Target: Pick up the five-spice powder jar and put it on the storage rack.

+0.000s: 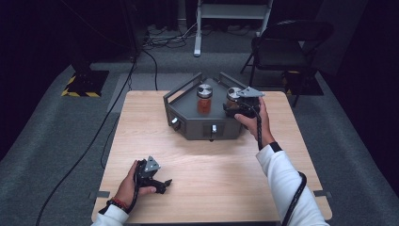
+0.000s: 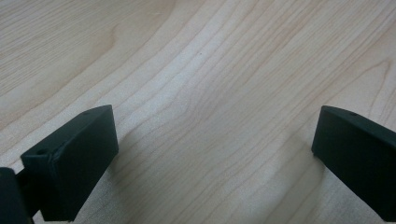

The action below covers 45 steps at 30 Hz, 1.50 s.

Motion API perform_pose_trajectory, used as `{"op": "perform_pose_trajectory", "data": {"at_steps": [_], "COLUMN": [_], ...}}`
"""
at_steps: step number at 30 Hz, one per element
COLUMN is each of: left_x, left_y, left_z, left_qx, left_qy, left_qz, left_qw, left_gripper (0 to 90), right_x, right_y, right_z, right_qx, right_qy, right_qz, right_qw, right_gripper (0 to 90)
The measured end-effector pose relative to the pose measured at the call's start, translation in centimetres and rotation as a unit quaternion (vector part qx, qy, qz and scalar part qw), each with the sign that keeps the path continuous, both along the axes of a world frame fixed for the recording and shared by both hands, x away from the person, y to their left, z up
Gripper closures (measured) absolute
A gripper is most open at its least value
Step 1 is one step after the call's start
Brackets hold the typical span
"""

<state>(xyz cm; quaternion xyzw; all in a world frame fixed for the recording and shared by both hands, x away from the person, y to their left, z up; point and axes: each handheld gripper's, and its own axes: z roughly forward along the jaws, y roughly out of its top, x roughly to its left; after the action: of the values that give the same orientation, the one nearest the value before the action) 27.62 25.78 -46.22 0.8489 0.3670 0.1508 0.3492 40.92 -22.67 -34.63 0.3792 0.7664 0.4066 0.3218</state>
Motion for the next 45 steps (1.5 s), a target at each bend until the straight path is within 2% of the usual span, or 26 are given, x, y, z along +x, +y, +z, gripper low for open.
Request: {"op": "perform_pose_trajectory", "data": {"at_steps": [4, 9, 19, 23, 30, 40, 45], "left_x": [0.0, 0.0, 0.0, 0.0, 0.0, 0.0, 0.0], "left_y": [0.0, 0.0, 0.0, 0.0, 0.0, 0.0, 0.0], "left_z": [0.0, 0.0, 0.0, 0.0, 0.0, 0.0, 0.0], "left_qx": [0.0, 0.0, 0.0, 0.0, 0.0, 0.0, 0.0], "left_qy": [0.0, 0.0, 0.0, 0.0, 0.0, 0.0, 0.0], "left_qz": [0.0, -0.001, -0.001, -0.001, -0.001, -0.001, -0.001], "left_qw": [1.0, 1.0, 1.0, 1.0, 1.0, 1.0, 1.0], "left_gripper": [0.1, 0.1, 0.1, 0.1, 0.1, 0.1, 0.1], "right_x": [-0.4, -0.9, -2.1, -2.7, -3.9, -5.5, -6.3], "right_y": [0.0, -0.2, -0.2, 0.0, -0.2, -1.1, -1.5], "right_z": [0.2, 0.5, 1.4, 1.5, 1.3, 0.7, -0.1], "right_qx": [-0.018, -0.012, -0.005, -0.011, -0.016, -0.009, -0.005], "right_qy": [-0.009, -0.02, -0.043, -0.053, -0.066, -0.067, -0.067], "right_qz": [-0.001, -0.009, 0.001, -0.002, 0.002, 0.016, 0.027], "right_qw": [0.9998, 0.9997, 0.9991, 0.9985, 0.9977, 0.9976, 0.9974], "right_gripper": [4.0, 3.7, 3.7, 3.7, 3.7, 3.7, 3.7]}}
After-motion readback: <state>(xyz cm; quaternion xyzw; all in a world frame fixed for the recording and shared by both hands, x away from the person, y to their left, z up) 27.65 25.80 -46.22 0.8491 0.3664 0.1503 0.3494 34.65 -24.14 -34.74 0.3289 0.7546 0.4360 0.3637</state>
